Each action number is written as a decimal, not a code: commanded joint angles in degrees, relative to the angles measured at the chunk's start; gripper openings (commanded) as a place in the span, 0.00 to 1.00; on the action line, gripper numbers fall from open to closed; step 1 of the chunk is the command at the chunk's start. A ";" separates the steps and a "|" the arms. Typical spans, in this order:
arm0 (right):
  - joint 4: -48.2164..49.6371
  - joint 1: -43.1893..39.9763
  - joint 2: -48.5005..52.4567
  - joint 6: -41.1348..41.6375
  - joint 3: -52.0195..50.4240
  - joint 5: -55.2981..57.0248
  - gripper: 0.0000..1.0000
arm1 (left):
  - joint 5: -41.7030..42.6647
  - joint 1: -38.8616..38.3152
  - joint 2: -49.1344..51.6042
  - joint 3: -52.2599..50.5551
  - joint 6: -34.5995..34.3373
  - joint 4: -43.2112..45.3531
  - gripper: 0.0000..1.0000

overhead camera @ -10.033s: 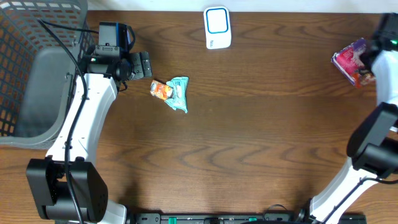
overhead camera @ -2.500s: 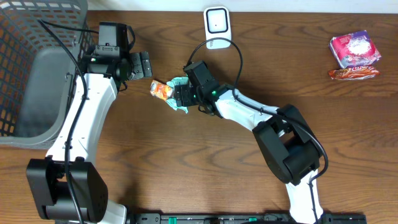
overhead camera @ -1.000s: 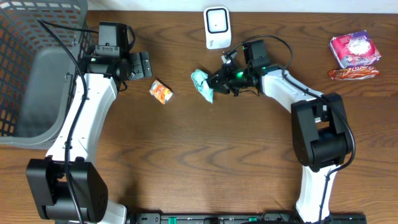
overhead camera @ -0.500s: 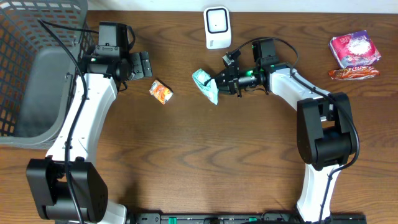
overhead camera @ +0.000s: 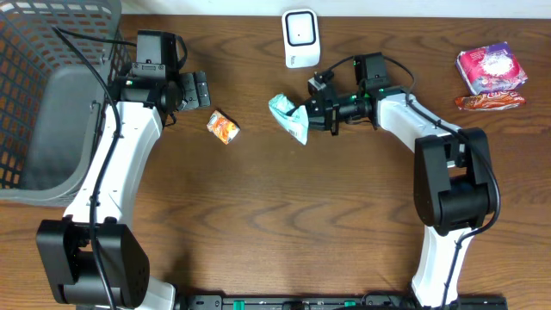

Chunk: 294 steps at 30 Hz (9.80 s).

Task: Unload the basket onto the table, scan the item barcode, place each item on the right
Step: 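Lift the wipes pack and hold it up to the scanner, then carry the wipes pack to the far right and release it, then move the right gripper back toward the orange snack pack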

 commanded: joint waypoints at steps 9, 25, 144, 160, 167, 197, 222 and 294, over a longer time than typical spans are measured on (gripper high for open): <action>0.00 -0.81 -2.12 0.79 -0.04 -0.74 0.02 | -0.55 0.26 0.48 -0.17 0.52 -0.13 0.98; 0.42 -0.83 -2.12 0.79 -0.04 -0.52 0.01 | -0.55 0.26 0.48 -0.17 0.52 -0.13 0.98; 38.40 9.51 12.31 -35.67 16.15 101.18 0.01 | -0.55 0.26 0.48 -0.17 0.55 -0.13 0.98; 35.85 5.20 9.01 -28.92 16.98 105.50 0.01 | -0.55 0.26 0.48 -0.17 0.55 -0.13 0.98; 23.21 -1.68 1.42 -27.54 16.98 106.99 0.01 | -0.52 0.26 0.48 -0.17 0.52 -0.13 0.98; -22.64 -35.21 -1.31 -4.37 16.72 109.81 0.02 | -0.52 0.26 0.48 -0.17 0.52 -0.13 0.98; -20.61 -35.93 1.31 -11.13 19.08 105.28 0.99 | -0.55 0.26 0.48 -0.17 0.52 -0.13 0.98; 2.54 21.99 14.47 -26.05 20.22 53.44 0.69 | -0.55 0.26 0.48 -0.17 0.52 -0.13 0.98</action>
